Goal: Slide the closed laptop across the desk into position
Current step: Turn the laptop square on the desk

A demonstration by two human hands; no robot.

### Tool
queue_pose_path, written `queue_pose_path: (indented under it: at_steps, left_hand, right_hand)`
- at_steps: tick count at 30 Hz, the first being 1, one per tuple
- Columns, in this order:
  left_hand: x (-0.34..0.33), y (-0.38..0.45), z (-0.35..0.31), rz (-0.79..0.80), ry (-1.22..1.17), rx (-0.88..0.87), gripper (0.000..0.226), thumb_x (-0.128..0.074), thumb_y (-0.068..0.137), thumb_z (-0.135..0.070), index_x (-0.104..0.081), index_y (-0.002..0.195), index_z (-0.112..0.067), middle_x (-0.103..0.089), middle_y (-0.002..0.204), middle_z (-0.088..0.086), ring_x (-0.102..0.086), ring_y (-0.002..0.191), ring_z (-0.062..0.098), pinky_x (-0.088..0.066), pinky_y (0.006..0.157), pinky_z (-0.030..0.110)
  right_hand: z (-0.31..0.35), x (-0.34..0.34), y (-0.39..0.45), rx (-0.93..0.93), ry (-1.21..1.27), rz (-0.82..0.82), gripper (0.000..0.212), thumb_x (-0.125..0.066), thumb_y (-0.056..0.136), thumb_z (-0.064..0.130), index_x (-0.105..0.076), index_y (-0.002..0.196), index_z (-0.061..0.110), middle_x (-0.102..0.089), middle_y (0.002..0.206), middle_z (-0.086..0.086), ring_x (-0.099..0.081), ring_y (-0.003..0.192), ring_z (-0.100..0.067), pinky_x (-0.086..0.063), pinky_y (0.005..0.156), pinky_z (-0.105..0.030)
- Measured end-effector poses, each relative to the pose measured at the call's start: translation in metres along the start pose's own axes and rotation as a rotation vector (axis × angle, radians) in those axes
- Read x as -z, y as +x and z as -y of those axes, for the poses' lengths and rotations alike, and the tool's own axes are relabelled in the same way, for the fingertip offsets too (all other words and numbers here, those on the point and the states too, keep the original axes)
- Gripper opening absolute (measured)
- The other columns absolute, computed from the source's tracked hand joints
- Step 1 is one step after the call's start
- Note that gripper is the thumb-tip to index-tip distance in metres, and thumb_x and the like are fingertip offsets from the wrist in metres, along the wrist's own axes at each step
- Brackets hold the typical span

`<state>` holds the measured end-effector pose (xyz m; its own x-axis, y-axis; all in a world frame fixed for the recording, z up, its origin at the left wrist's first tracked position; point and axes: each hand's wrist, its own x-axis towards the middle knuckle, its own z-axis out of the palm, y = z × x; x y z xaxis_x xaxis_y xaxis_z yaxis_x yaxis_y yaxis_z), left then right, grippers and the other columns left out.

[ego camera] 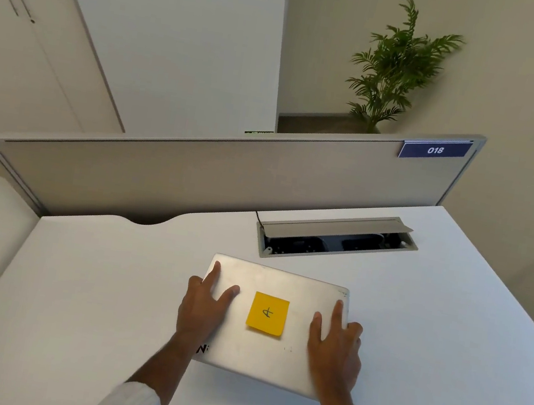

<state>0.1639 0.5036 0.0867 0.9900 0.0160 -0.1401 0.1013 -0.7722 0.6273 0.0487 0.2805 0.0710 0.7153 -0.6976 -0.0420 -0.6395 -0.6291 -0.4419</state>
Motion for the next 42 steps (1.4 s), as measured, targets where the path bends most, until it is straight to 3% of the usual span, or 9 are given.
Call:
queue_pose_path:
  at_steps: [23,42]
  left_hand:
    - [-0.030,0.000,0.082,0.072,0.269,-0.034,0.073,-0.036,0.096,-0.065,-0.014,0.157,-0.033,-0.044,0.127,0.009,-0.049,0.119,0.027,-0.051,0.091,0.043]
    - [-0.034,0.000,0.084,0.008,0.450,-0.124,0.072,-0.035,0.098,-0.061,-0.020,0.157,-0.024,-0.051,0.117,0.010,-0.055,0.098,0.027,-0.052,0.076,0.039]
  right_hand:
    - [-0.005,-0.059,-0.040,-0.036,-0.060,0.088,0.063,-0.034,0.096,0.058,-0.030,0.151,0.027,-0.042,0.114,-0.009,-0.057,0.099,-0.028,-0.055,0.067,-0.042]
    - [-0.008,-0.069,-0.040,0.012,-0.155,0.083,0.065,-0.032,0.096,0.057,-0.032,0.151,0.023,-0.048,0.112,-0.008,-0.055,0.092,-0.027,-0.053,0.058,-0.037]
